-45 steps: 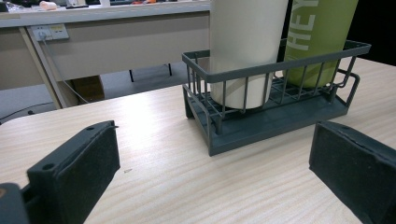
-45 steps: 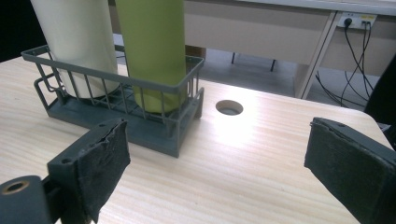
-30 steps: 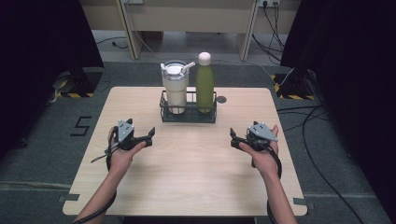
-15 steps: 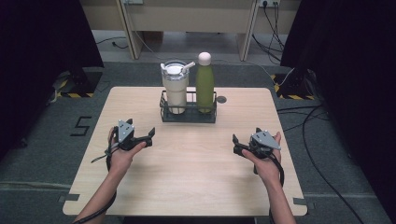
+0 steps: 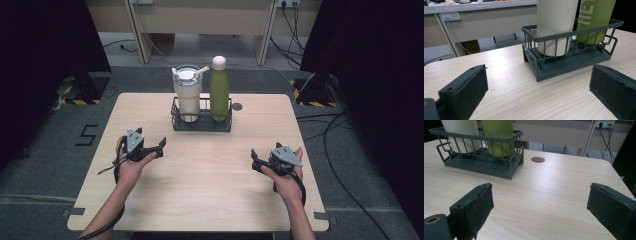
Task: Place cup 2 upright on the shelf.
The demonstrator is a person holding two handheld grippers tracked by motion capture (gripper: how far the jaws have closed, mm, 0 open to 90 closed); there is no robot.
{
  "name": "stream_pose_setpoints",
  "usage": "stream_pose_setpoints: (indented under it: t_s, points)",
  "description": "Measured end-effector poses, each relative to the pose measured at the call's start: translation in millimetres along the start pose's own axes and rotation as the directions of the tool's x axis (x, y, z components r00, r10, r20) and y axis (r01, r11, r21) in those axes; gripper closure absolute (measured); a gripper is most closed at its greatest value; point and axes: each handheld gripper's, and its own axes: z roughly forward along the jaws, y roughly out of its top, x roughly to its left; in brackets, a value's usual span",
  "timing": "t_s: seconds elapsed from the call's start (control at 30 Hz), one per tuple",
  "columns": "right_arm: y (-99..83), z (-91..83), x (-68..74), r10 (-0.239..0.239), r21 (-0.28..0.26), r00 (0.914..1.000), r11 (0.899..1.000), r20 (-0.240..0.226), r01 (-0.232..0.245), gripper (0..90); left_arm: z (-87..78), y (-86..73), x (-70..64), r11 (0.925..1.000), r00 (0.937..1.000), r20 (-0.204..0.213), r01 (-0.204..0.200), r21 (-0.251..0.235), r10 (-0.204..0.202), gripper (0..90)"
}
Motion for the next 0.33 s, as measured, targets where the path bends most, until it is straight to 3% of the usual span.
stream_pose_setpoints:
  t_s: [0.33]
  points:
    - [-1.7,-0.5,1.1,0.001,0.001,1.0,1.0,-0.008,-0.001,6.3,0.6,1.0,-1.1,1.0,1.0,0.007,-0.004,0.001,0.004,0.8]
